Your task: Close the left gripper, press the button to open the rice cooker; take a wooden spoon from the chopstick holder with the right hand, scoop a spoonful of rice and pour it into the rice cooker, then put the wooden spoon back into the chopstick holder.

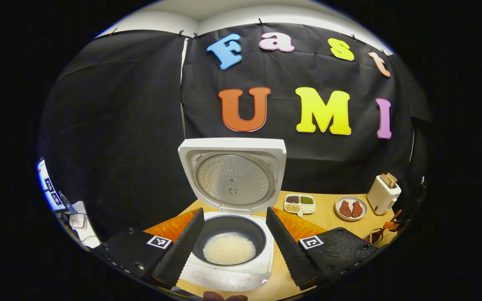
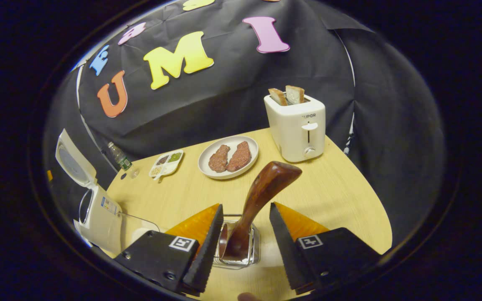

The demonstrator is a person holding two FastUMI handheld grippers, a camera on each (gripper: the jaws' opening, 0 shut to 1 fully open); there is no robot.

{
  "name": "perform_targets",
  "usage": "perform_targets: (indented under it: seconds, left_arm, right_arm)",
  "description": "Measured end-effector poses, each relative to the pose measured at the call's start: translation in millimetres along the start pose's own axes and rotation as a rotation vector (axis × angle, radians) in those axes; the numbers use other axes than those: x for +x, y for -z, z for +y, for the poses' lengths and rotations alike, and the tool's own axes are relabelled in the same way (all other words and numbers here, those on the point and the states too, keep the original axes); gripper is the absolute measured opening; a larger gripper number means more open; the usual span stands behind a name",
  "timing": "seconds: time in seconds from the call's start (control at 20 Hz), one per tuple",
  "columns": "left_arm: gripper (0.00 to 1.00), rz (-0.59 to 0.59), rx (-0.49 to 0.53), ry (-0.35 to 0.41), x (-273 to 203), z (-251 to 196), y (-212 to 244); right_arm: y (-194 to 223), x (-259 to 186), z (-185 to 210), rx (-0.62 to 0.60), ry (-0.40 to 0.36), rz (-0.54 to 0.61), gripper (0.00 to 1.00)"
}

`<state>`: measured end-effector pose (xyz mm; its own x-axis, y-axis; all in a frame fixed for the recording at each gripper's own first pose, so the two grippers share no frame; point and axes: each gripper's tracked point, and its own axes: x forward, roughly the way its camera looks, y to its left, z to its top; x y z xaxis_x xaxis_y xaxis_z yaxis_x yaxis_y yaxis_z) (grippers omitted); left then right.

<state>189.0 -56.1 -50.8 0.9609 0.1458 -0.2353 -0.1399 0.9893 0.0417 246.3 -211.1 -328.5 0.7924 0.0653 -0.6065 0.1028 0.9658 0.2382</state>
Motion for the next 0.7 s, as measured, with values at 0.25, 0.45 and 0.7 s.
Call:
perform_targets:
  seconds: [0.25,0.45,0.7]
  left_arm:
    - [0.95,0.017,0.007,-0.008,3,2,4]
    - [0.96,0.012,-0.008,0.007,0,9,5]
    - [0.97,-0.015,-0.034,0.013,-9,34,3]
  right_arm:
    - [3,4,0,0.007,0.007,0.011,0.34]
    - [4,-5,12,0.031,-0.013,0.015,0.23]
    - [-11,-31,18,0.037,0.032,-0.039,0.14]
